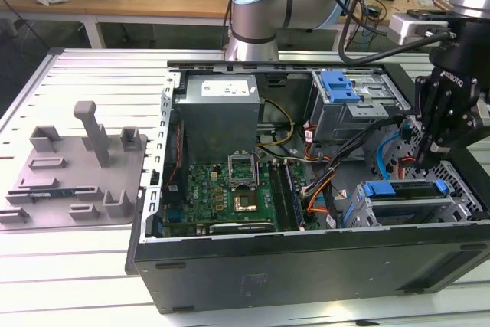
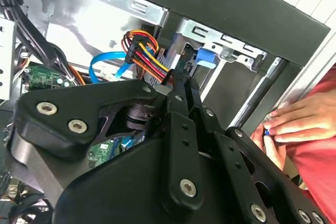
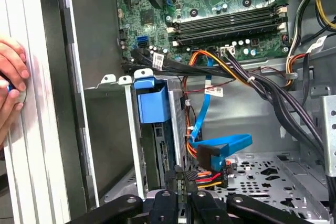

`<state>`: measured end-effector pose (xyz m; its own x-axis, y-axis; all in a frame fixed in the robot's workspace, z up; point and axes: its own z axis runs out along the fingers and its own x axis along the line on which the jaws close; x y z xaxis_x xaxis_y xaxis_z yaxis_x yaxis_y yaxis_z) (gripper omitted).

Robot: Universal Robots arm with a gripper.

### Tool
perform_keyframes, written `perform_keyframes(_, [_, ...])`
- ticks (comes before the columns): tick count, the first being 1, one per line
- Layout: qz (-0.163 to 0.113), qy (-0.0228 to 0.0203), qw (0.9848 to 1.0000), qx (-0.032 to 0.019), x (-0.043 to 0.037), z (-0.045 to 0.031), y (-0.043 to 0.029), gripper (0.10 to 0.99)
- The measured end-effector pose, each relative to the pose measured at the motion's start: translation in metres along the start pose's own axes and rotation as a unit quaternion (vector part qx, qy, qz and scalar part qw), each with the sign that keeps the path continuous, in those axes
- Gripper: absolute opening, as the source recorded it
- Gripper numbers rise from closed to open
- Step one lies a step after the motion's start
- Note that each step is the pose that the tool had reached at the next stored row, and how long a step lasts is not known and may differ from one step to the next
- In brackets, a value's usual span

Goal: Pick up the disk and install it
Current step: 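Insert the first disk wire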

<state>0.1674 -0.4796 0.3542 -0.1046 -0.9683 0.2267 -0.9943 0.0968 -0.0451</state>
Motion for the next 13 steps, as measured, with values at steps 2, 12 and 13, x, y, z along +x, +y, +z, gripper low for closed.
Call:
perform_keyframes(2, [0.0, -0.0017, 1.0, -0.0001, 0.0057, 0.001, -0.0006, 0.165])
perform_keyframes(12, [0.001, -0.0685, 0.9976, -0.0071, 0.0271, 0.004, -0.0028, 0.165])
perform_keyframes(13, [0.001, -0.0711, 0.9974, -0.0074, 0.0295, 0.0043, -0.0031, 0.165])
